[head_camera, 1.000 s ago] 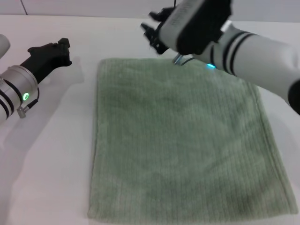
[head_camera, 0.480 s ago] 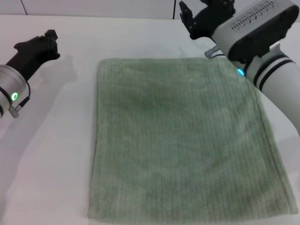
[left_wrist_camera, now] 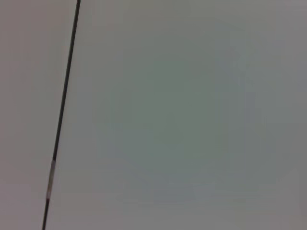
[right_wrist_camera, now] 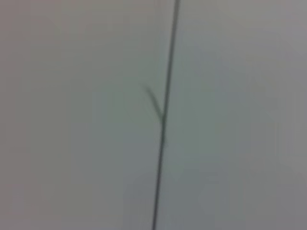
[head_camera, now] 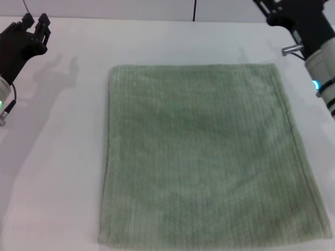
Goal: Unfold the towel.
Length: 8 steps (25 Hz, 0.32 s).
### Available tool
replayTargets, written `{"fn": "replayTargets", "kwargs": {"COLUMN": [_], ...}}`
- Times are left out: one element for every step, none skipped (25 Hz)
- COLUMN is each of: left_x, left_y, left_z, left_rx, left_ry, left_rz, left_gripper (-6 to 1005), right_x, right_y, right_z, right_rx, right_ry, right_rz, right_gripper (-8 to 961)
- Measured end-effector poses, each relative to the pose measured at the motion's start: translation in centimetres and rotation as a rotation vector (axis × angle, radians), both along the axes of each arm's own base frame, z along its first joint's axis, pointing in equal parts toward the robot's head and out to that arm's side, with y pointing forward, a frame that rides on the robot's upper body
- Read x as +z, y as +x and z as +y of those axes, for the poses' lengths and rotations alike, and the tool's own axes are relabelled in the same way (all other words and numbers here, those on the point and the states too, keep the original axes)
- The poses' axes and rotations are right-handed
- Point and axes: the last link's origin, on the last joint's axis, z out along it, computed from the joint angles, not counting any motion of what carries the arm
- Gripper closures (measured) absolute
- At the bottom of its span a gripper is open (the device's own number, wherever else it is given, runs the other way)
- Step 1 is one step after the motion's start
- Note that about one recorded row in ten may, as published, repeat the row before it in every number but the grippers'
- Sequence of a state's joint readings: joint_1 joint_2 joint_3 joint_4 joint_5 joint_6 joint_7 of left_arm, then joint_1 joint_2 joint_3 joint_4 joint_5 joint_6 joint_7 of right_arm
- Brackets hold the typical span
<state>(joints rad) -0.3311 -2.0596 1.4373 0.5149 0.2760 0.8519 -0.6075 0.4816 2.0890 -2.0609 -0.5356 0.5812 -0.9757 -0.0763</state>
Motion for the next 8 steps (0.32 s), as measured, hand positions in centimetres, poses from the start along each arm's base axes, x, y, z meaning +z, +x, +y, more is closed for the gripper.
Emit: {"fn": "replayTargets", "kwargs": {"left_x": [0.0,-0.1,-0.1,0.0,0.0,0.2,0.3,0.3], "left_y": [0.1,0.3,0.3,0.4,0.4,0.5,0.4,0.4], "left_z": [0.0,0.2,0.2,0.3,0.4,0.5,0.5,0.5], "left_rx": [-0.004,-0.012,-0.012,-0.014,-0.015,-0.016,-0.016,-0.016], "left_ry": [0.007,0.014,0.014,0.018,0.023,0.03,0.037,0.037], "left_rz": [0.012,0.025,0.025,0.028,0.029,0.031,0.034,0.034], "left_gripper": [682,649,617,584,584,584,584,584], "right_x": [0.3,0.7,0.9,0.9,1.0,1.2,1.4,1.4], "right_y": [0.3,0.7,0.8,0.8,0.9,1.0,1.1,1.1], "right_z": [0.1,0.4,0.6,0.6,0.8,1.0,1.3,1.3], "right_rx": [0.0,-0.004,-0.008,-0.008,-0.012,-0.015,-0.019,-0.019], "right_ry": [0.01,0.024,0.03,0.03,0.033,0.039,0.051,0.051], "right_rz": [0.01,0.009,0.005,0.005,-0.002,-0.008,-0.013,-0.013], "right_gripper": [205,177,177,177,176,176,176,176]}}
